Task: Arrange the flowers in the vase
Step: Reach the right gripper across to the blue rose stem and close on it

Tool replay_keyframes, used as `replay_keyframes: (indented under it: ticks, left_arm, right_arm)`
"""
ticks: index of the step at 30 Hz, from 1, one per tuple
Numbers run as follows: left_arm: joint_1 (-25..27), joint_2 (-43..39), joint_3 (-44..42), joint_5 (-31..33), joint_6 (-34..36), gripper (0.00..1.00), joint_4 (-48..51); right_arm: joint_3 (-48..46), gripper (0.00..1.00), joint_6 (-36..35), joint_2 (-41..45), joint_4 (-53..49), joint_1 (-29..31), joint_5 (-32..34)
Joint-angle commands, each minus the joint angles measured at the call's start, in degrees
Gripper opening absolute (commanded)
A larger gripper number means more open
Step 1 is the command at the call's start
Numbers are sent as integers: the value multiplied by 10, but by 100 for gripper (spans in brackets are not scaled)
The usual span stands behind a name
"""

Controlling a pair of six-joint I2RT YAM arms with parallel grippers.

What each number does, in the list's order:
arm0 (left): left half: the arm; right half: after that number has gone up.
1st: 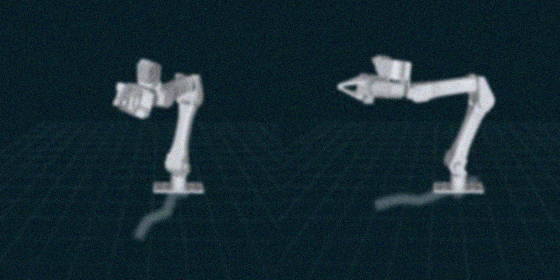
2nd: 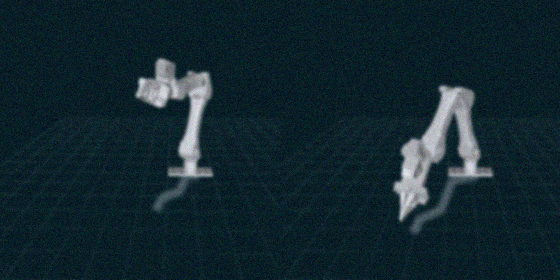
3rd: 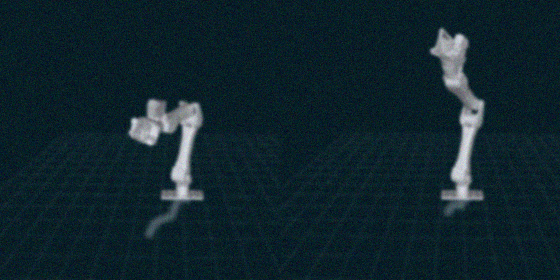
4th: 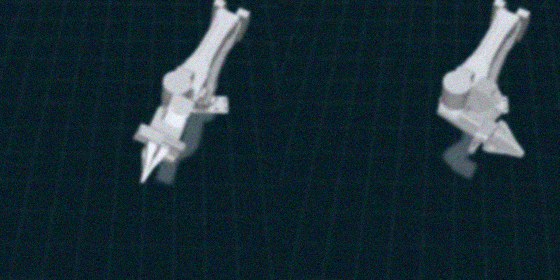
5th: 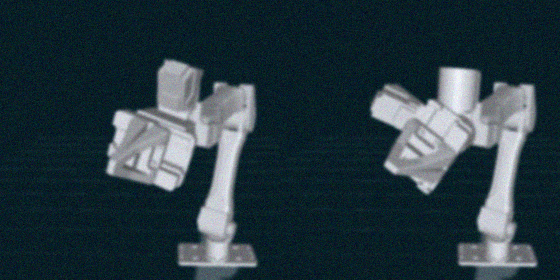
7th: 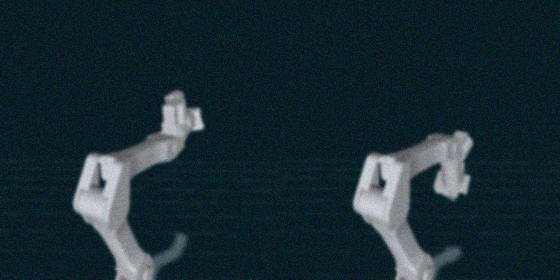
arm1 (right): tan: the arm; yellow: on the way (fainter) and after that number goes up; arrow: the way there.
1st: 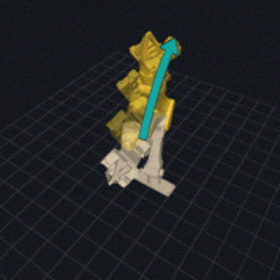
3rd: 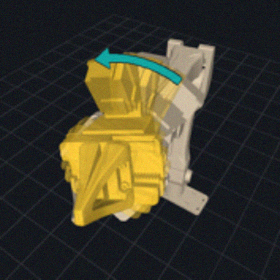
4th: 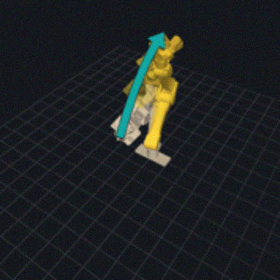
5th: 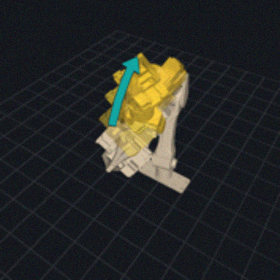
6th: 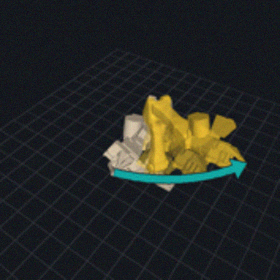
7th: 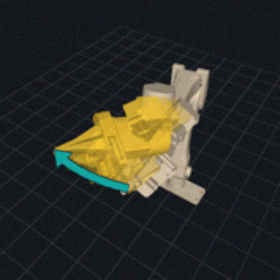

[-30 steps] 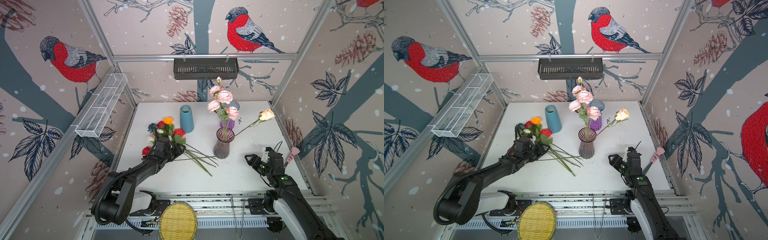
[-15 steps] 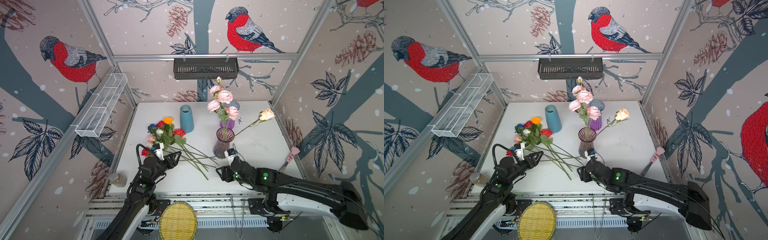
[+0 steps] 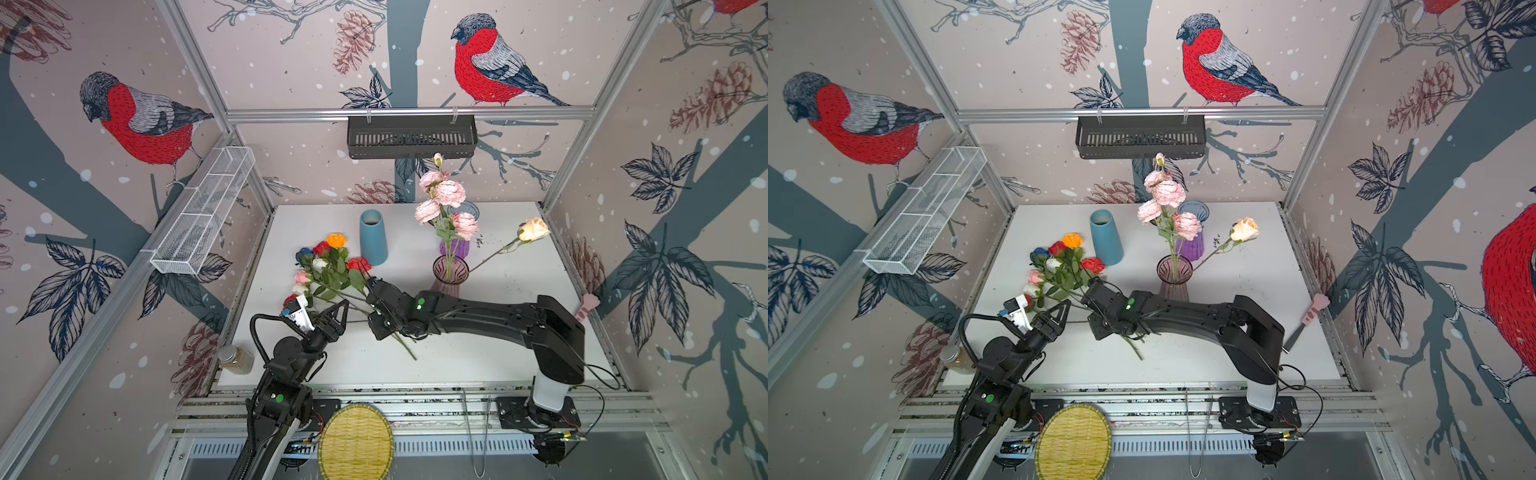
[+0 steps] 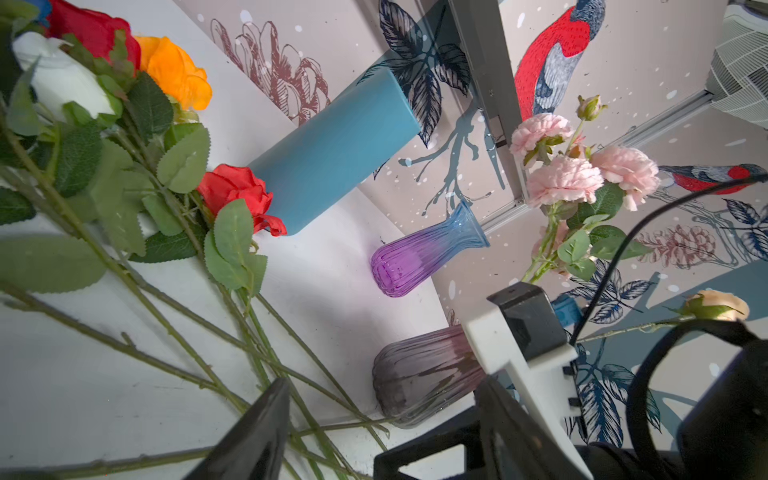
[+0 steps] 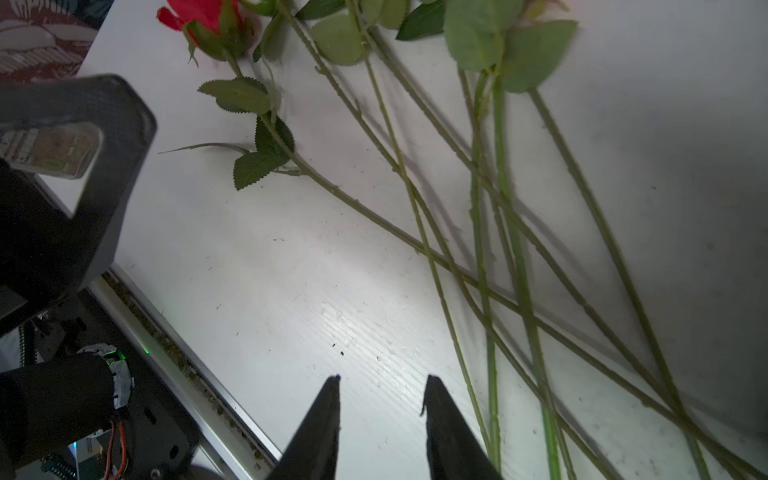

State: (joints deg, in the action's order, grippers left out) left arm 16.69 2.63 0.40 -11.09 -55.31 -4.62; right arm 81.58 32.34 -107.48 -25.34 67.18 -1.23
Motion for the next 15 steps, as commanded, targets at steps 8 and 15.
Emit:
replay_keyframes:
  ticks: [8,15]
  left_arm:
    - [-2,6,5,38,-12,74,22]
    - [-3,12,5,34,-12,74,20]
  right_arm:
    - [124,36,-84,-116,-106,-25,4]
    - [144,34,-91,-155,-111,-32,15]
